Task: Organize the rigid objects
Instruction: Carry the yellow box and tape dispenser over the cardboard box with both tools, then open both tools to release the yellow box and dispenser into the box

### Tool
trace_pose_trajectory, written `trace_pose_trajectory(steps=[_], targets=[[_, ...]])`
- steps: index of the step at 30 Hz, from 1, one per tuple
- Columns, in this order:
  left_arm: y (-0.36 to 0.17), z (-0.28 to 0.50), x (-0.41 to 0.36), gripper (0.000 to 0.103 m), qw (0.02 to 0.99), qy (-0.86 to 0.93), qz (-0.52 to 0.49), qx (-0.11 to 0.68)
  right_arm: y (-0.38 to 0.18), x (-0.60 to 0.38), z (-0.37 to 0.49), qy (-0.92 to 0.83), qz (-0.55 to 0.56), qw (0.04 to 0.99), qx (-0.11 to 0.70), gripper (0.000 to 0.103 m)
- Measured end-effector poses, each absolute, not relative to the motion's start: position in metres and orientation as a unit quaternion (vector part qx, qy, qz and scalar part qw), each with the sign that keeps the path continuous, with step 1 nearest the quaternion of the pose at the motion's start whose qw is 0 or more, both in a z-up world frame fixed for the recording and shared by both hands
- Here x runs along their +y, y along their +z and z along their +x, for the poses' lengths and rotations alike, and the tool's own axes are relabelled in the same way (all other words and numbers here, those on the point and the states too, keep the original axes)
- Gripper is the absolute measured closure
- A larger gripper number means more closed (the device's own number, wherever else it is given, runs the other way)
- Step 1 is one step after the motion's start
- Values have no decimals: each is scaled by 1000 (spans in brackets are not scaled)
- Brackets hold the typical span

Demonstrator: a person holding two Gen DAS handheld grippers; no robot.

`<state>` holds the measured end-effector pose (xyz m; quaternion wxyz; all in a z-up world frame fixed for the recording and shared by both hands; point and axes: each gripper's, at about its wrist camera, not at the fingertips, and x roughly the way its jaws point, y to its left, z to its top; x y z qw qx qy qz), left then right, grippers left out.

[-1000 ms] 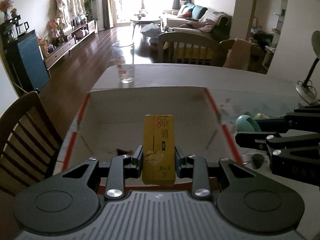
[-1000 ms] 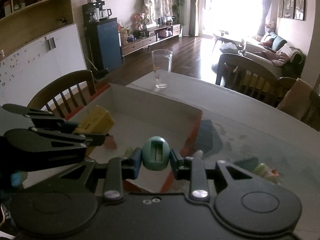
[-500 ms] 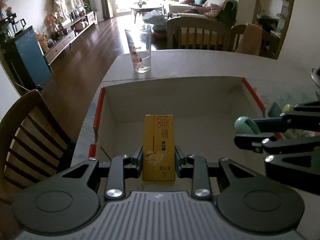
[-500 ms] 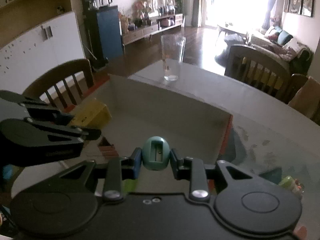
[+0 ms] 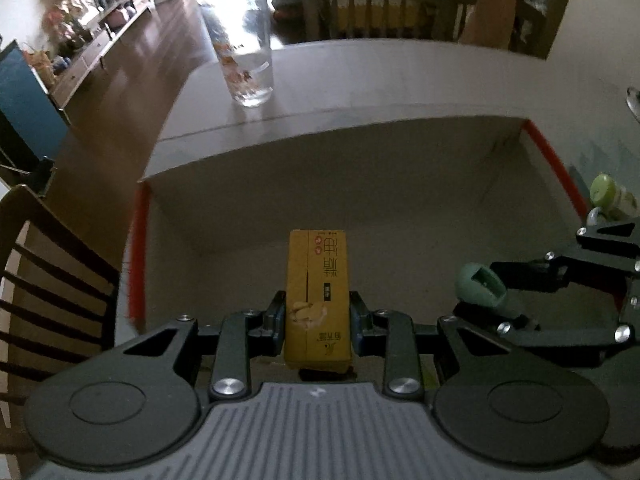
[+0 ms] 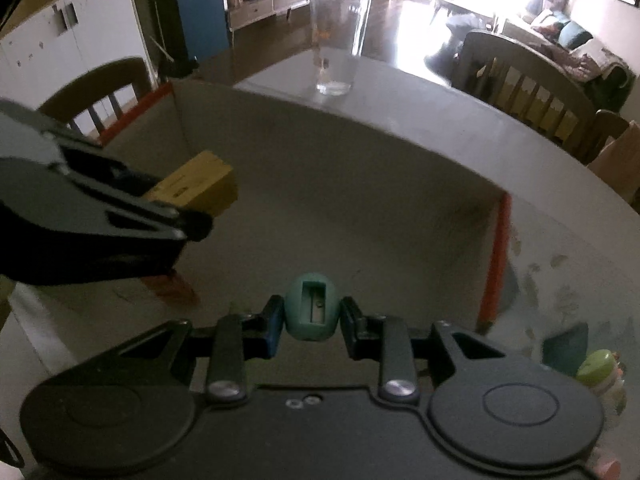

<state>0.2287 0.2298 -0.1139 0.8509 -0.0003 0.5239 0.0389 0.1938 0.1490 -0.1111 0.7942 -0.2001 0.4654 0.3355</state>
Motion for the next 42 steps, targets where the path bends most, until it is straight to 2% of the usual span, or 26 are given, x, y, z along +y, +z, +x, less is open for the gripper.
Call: trace_pose_trajectory(steps=[23,40,41,42], targets=[[-160,266,224,73,792,8,-2,610,-129,158,211,301,-203,767,529,72],[-132,242,220,72,815,19,2,579,-108,143,199,316,-181,786,499,61],[-130,240,220,72,818,20,1,575,-107,142,198,317,-181,787,498,61],[-129,240,220,64,819,22,0,574,-105,142,197,317,-181,788,496,60]])
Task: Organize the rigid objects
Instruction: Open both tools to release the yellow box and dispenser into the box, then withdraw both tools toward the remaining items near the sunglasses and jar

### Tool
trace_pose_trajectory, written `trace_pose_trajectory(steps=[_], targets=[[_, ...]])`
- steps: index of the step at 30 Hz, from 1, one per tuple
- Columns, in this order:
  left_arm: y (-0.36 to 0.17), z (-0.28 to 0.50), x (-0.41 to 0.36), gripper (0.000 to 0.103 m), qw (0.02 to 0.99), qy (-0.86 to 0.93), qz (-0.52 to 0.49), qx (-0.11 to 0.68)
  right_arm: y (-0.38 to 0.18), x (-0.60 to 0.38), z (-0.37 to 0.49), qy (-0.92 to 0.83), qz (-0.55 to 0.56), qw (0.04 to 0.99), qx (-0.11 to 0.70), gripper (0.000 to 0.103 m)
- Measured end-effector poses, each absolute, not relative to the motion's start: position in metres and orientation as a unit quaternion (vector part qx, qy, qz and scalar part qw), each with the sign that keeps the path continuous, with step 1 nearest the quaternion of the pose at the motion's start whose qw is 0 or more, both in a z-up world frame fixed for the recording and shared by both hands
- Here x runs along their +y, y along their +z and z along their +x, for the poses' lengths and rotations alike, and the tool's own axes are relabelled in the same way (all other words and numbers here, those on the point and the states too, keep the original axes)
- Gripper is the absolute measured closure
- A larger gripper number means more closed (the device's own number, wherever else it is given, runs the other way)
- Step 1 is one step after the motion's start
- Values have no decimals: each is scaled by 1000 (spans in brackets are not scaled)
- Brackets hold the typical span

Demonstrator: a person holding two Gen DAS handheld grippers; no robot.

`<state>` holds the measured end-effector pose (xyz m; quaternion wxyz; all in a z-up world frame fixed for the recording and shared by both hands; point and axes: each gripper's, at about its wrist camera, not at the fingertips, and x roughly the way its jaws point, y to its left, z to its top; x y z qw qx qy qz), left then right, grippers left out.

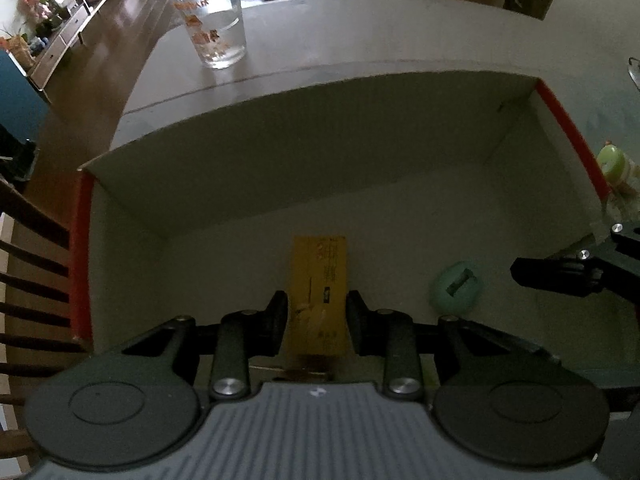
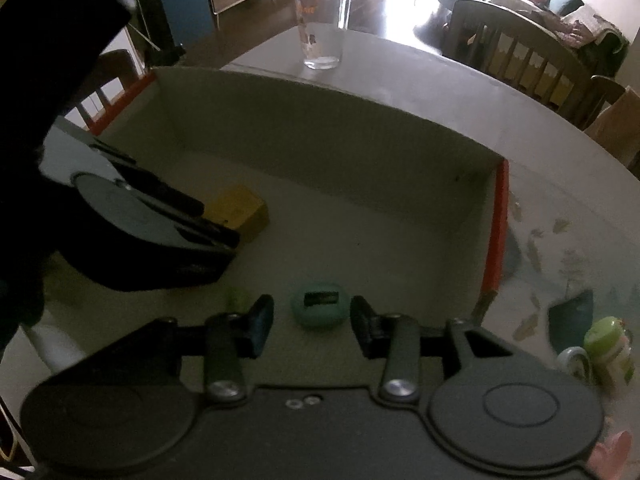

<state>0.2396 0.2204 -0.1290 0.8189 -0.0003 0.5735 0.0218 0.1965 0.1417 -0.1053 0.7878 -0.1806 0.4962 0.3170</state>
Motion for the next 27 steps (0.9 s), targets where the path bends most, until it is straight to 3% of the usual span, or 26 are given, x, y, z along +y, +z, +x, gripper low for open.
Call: trace_pose_trajectory(steps=[1,2,3,22,27], targets=[[-127,237,220,56,820,24,-1,572,-103,141,195,317,-181,789,495,60],[-125,235,220,40,823,27,-1,568,-102,140,194,317,-181,790,493,60],[-123,233,221,34,827,29,-1,562,-100,139,194,316,-181,791,491,60],[-74,184,205,34,867,42,-7,496,-46,97,156,342,-142,818,439,39],[-63,170,193,34,877,37,-3,479,-33,79,142,349,-131,823,429,37]])
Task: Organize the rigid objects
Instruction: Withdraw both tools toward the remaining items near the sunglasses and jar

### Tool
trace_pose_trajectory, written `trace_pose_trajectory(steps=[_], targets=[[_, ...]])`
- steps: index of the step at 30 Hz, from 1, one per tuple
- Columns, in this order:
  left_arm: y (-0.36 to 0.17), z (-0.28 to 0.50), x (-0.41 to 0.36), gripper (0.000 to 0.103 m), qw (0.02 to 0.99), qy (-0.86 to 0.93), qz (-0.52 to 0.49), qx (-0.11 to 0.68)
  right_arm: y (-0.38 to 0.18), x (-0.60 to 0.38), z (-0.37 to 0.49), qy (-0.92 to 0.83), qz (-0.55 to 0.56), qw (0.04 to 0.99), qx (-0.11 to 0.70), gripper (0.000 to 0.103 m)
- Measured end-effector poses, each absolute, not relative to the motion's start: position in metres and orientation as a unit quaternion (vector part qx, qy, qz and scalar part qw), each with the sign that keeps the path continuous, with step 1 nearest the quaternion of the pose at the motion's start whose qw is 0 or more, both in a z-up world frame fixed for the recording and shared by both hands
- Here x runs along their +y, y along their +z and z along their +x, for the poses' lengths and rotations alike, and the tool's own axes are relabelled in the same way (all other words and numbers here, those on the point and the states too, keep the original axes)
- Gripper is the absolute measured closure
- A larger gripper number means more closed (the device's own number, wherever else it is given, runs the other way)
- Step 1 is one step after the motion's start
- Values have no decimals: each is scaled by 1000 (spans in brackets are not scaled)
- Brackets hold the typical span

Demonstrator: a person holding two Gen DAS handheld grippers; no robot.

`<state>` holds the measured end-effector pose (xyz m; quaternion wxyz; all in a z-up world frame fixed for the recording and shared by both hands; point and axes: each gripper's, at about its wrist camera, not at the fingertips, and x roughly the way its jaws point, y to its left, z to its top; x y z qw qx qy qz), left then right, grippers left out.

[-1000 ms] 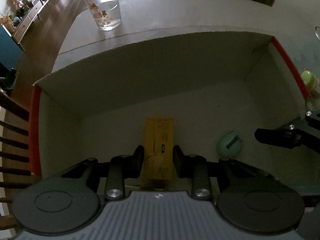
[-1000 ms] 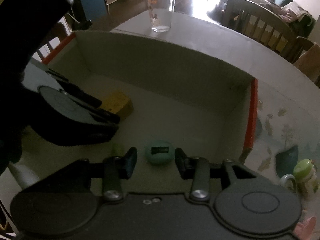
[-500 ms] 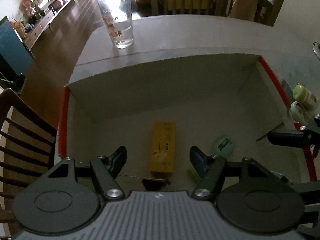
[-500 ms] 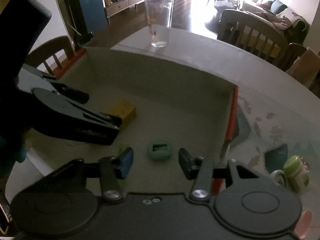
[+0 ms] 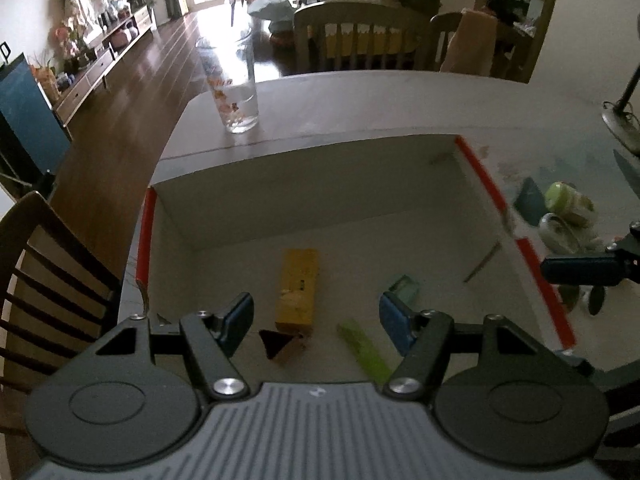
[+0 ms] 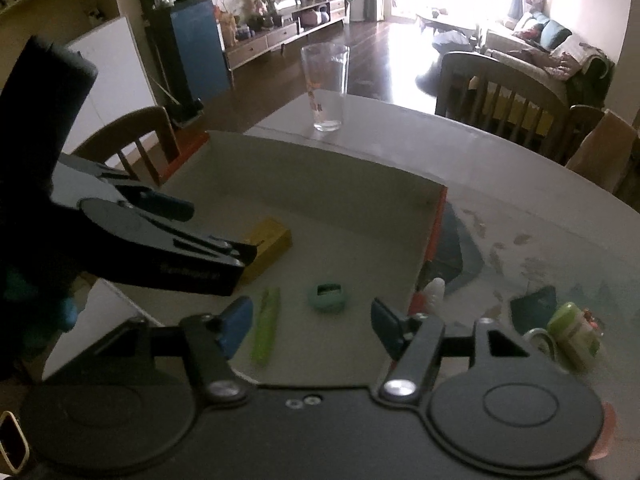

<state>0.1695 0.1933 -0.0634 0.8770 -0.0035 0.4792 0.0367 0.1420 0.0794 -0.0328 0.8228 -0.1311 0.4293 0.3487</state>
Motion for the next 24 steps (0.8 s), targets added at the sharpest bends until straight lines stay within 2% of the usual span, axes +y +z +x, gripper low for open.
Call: trace_pose_trajectory(steps=[8,11,14,21,24], targets=[[-46,145,172,34,888,31,-12,458,-14,44,125,356,-108,831,414,24],[-40,136,165,23,894,31,-21,447,-8,28,118,358,-102,835,404,19],[-34,129,157,23,898,31,-30,438,-3,11,112,362,-92,840,394,14],[-25,112,128,23,906,24,-40,420,4,-28,99,364,-83,851,370,10],[-23,106,116,19,910,24,-48,412,7,-43,95,366,-76,852,365,8]])
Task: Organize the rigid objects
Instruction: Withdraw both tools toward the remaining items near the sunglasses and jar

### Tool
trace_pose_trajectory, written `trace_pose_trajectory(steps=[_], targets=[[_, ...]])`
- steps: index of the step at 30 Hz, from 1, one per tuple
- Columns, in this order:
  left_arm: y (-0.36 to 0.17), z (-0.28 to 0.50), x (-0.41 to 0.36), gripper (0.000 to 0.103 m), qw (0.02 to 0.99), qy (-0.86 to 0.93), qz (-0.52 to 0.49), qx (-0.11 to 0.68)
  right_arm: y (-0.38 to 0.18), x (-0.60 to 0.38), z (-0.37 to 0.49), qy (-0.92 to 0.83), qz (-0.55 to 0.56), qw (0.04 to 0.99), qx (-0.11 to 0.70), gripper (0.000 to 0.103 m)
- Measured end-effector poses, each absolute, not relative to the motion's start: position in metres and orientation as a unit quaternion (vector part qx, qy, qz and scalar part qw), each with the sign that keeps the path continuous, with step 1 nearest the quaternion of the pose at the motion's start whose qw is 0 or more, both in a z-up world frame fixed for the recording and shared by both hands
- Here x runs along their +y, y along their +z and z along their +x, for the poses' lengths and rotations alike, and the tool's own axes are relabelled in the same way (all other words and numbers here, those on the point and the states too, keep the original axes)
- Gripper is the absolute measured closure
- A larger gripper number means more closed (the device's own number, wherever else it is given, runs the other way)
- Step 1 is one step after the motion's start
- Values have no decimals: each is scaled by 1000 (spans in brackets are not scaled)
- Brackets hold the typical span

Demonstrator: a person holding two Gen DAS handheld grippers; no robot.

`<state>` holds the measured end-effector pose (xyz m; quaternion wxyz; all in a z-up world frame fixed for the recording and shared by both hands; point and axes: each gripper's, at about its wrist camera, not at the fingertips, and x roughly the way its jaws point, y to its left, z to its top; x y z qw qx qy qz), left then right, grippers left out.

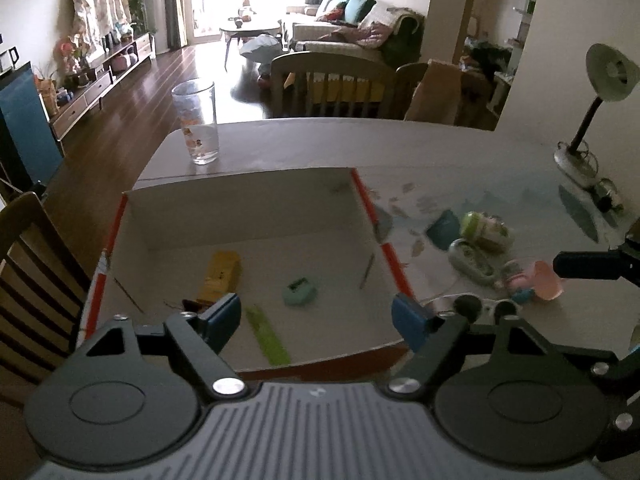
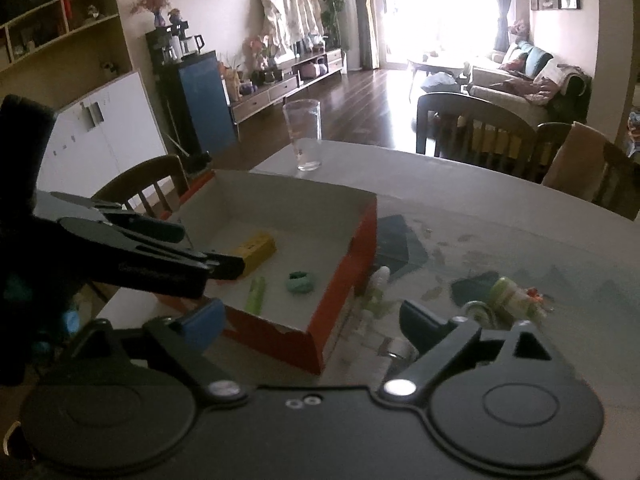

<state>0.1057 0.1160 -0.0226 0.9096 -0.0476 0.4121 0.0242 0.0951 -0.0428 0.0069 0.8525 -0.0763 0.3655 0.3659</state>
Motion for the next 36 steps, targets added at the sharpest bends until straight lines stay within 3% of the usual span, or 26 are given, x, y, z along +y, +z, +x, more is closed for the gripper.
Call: trace_pose_trajectory(steps=[10,14,19,24,36], targets=[[-6,87,68,18,929,32,-48,366,17,-106,93,359,-33,871,334,7],[1,83,50,9,938,34,-51,342,21,-137,91,352,-19,885,305,5],[-3,81,26,8,944,35,-45,325,17,-172,90,342,-14,898,278,1],[-11,81,1,0,953,43,-33,298,3,-205,89,329,-21,911,247,0],[-60,111,-43,0,940,52,-15,338,-45,-240,121,309,-38,915,258,0]])
